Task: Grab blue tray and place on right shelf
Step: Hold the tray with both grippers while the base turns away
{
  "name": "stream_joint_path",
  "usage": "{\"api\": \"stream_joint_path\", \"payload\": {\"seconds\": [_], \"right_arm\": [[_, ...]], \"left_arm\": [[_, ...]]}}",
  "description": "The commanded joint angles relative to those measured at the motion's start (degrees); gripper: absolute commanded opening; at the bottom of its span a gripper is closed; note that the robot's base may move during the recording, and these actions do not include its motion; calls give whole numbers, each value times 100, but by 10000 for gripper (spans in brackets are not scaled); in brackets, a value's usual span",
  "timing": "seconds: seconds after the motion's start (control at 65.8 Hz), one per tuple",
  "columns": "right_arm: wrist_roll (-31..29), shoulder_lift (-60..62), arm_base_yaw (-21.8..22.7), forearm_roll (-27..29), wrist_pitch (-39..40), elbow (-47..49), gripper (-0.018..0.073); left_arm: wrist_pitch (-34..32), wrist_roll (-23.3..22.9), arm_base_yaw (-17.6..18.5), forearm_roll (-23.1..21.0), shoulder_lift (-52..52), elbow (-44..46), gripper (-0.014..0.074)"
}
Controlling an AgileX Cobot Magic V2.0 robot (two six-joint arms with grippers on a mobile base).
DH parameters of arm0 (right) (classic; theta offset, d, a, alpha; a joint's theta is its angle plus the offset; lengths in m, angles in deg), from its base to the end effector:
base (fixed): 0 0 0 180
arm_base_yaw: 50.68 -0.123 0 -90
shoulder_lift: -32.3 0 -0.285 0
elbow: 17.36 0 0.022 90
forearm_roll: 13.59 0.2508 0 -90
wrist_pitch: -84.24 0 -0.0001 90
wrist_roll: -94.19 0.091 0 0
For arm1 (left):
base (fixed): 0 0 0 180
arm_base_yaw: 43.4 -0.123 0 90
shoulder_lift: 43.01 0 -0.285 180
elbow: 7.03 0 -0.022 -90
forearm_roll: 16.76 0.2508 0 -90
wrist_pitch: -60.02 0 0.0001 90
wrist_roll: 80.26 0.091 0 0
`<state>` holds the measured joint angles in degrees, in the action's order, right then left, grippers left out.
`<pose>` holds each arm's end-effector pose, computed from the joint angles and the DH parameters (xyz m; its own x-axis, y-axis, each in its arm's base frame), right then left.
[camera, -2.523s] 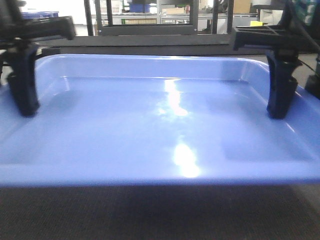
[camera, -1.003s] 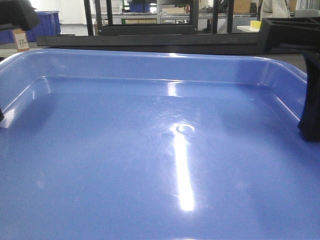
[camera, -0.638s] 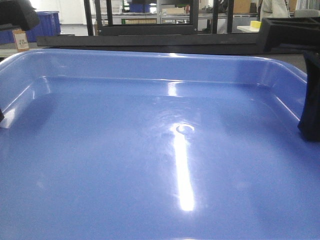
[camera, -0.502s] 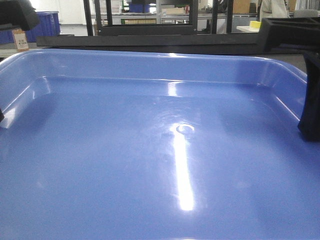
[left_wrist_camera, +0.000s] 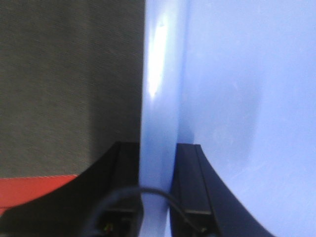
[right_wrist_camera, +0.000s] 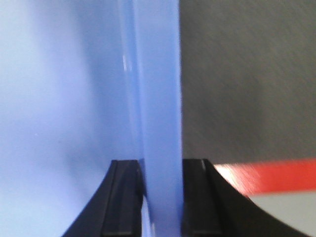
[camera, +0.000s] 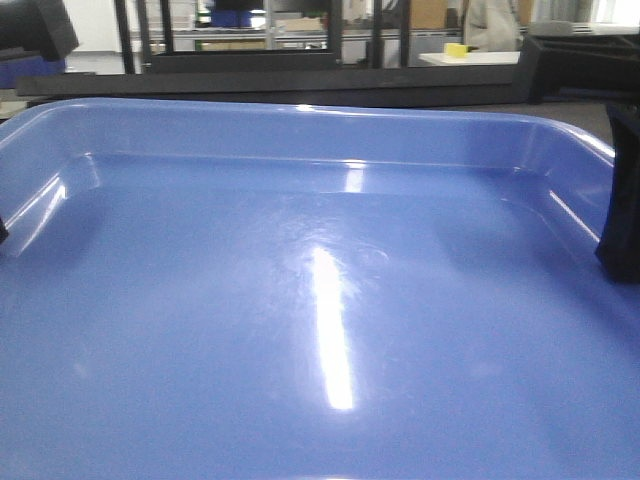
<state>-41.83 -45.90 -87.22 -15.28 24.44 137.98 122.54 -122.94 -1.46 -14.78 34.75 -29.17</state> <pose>0.1767 0.1280 0.2807 -0.9624 0.1374 -0.2343 0.0944 0.9780 0.1861 0.1639 -0.1435 0.2933 -0.9692 -0.0242 -0.2449 0.0208 0.9835 -0.1795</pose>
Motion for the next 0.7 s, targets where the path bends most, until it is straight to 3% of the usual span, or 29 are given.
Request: {"api": "stream_joint_path", "payload": {"seconds": [0.0, 0.684], "right_arm": [[51, 157, -28, 31, 251, 165, 202], [51, 157, -28, 31, 244, 165, 202]], "left_arm": [[-243, -118, 60, -112, -152, 156, 0], [-243, -118, 60, -229, -152, 156, 0]]}}
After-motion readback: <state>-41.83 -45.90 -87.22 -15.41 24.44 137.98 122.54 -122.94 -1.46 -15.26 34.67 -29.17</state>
